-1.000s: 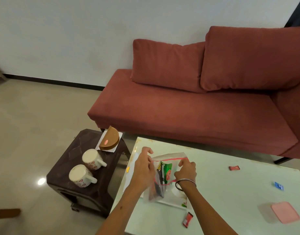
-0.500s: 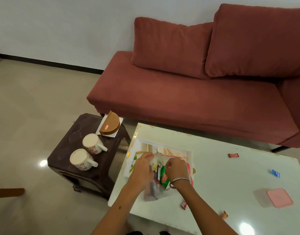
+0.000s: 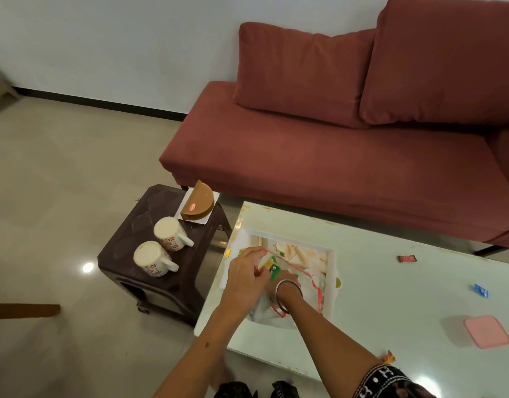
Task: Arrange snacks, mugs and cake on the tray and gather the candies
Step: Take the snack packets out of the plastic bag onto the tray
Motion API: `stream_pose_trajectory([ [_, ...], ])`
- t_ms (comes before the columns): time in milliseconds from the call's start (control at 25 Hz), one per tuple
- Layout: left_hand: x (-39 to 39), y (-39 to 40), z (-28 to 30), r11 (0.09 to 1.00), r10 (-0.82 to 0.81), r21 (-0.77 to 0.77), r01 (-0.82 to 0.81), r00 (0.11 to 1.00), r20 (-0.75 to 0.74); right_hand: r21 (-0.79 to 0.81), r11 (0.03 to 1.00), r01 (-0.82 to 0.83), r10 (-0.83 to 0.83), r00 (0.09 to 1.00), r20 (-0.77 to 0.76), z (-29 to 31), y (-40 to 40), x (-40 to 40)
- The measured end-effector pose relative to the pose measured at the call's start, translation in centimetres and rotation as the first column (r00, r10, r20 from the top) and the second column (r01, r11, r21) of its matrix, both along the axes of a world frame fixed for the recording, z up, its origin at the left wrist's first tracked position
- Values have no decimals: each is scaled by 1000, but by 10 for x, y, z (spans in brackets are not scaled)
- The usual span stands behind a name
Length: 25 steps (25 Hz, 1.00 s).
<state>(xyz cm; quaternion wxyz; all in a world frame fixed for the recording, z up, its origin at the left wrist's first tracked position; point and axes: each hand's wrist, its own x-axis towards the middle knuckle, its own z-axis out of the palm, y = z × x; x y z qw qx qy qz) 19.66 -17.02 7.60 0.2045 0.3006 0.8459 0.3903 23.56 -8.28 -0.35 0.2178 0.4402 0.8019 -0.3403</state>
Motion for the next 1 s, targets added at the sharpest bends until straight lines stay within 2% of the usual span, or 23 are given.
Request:
stream_pose_trajectory([
  [160,1,-6,0,999,13,29,-12,999,-36,65,997,33,-32,999,-22,1,-1,-3],
  [320,2,-6,0,1000,7,-7,-7,999,-36,59,991,121,-117,991,-68,7,2,-3],
  [480,-1,2,3,1000,26,8,-26,999,-30,244,965,98,-73,991,-109,40,15,-3],
  [600,-7,10,6,998,64,29,-64,998,-5,366,929,48,15,986,-168,93,38,8],
  [680,-13,15,8,993,110,37,-110,994,1,403,904,144,-9,948,-318,140,58,27],
  [760,-23,19,9,989,147,31,-146,989,-25,402,853,332,-85,849,-521,185,77,52],
  [840,-36,20,11,984,181,6,-181,982,-61,416,788,454,-113,770,-628,211,97,78],
  [920,-49,20,10,976,216,-4,-217,973,-79,398,753,524,-159,732,-662,206,113,95],
  [1000,-59,21,10,972,232,-13,-234,970,-75,361,712,602,-253,700,-668,173,125,99],
])
